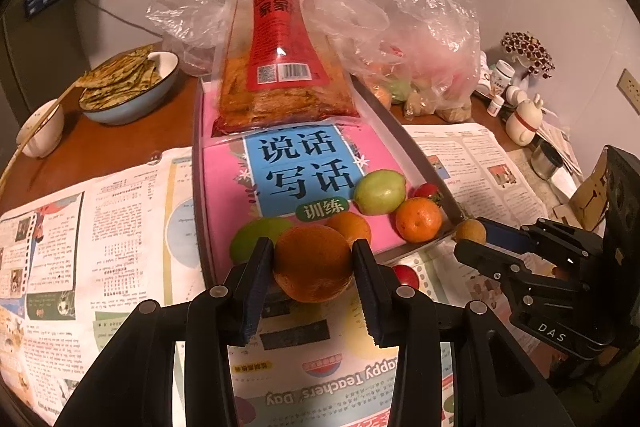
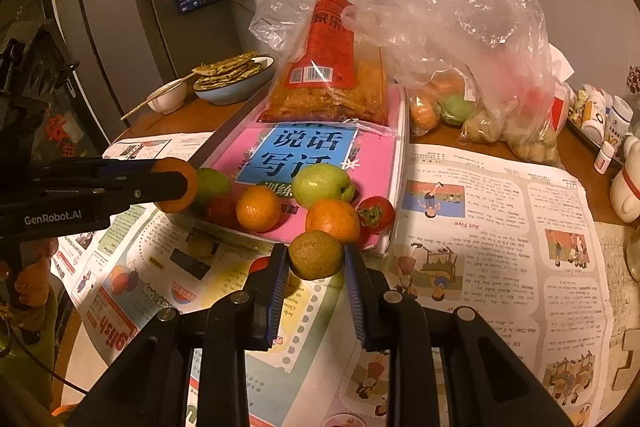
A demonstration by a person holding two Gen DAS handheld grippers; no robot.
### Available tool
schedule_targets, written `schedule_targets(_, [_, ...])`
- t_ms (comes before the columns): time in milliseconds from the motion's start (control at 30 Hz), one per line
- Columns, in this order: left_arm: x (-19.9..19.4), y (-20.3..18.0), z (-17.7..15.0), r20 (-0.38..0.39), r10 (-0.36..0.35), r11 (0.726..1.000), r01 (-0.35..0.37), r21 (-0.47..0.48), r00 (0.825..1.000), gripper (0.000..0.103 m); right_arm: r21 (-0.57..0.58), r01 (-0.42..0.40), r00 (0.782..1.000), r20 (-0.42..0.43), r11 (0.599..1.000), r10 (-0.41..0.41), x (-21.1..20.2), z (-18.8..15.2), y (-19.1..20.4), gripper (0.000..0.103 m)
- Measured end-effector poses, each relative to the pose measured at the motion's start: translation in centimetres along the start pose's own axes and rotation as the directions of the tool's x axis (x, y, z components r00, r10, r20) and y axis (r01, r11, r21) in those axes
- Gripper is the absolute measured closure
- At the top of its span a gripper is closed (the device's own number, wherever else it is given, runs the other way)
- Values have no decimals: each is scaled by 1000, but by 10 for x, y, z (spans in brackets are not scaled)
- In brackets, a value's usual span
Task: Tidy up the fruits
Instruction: 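Carry the orange tomato with the left tool while the right tool carries the yellow fruit over the tray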
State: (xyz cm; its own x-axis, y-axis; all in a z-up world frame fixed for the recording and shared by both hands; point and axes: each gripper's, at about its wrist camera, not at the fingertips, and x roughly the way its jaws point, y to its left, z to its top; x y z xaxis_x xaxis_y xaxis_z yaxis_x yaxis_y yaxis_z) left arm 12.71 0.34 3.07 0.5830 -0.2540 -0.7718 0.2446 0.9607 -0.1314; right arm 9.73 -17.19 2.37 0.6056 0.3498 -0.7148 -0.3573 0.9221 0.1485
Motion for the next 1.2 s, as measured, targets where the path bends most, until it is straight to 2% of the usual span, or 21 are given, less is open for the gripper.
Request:
schedule_targets(467, [25,-39,17,-30,-69,995,71,66,997,61,44,42,999,17,998,-43,-6,5,-24,74])
schedule_targets(1200, [59,-60,27,-90,-65,993,73,92,994,61,76,26,999,18,997,-28,3,12,-40,74])
